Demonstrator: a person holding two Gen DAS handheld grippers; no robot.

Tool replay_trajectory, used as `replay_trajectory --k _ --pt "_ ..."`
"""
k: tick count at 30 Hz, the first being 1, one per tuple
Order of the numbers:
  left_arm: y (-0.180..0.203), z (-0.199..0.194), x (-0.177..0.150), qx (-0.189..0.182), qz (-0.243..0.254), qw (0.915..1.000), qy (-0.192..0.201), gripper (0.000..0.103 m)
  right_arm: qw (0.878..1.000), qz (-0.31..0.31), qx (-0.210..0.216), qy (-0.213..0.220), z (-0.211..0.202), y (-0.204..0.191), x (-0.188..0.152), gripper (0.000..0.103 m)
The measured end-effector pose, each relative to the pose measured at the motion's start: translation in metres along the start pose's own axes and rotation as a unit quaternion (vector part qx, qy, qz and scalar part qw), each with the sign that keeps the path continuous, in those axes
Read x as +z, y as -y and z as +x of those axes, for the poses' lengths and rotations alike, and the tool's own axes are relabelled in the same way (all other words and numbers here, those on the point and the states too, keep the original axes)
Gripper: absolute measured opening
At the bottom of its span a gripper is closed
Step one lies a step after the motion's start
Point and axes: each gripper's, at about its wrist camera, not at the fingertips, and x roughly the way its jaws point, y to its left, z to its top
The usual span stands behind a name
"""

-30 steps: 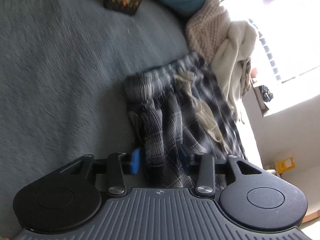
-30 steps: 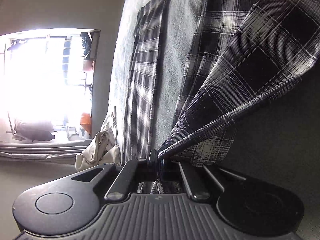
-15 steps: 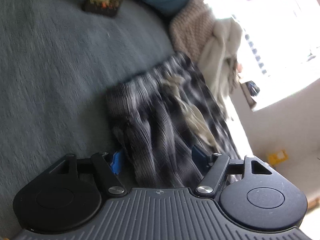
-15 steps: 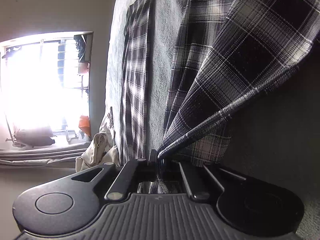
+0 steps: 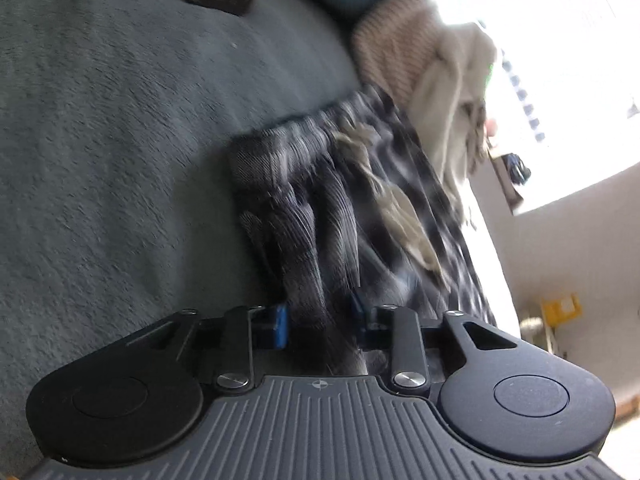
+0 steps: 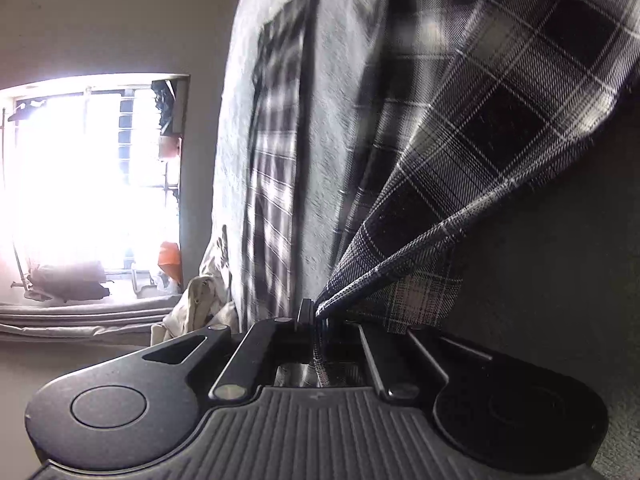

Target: Fold clothes

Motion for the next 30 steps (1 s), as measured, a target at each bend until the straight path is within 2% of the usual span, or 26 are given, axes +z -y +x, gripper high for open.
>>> replay_trajectory --k 3,4,11,17,23,30 --pt "0.006 -0.008 0.004 0.001 -0.002 0.9999 0.01 0.01 1.0 -0.012 0.0 0.005 0.0 -0.009 0.0 0.004" --pt "0.01 -0.01 0.006 0.001 0.0 0.9999 0.014 0.008 1.0 -0.017 0.001 0.008 -0.001 -0.012 0.0 0.004" --pt "0.049 -0.022 0.022 -0.027 0.035 0.9979 0.048 0.006 0.998 -0.054 0.017 0.029 -0.001 -0.051 0.009 0.003" --pt "0.084 -0.008 0.038 -0.054 0.065 0.9942 0.067 0.005 0.993 -0.098 0.031 0.06 0.007 -0.104 0.023 0.003" --pt "0.106 0.024 0.062 -0.069 0.073 0.9918 0.078 0.005 0.988 -0.135 0.012 0.075 0.04 -0.159 0.04 0.003" --pt "0.119 0.071 0.095 -0.065 0.079 0.9915 0.08 0.005 0.982 -0.172 -0.012 0.083 0.11 -0.217 0.068 0.003"
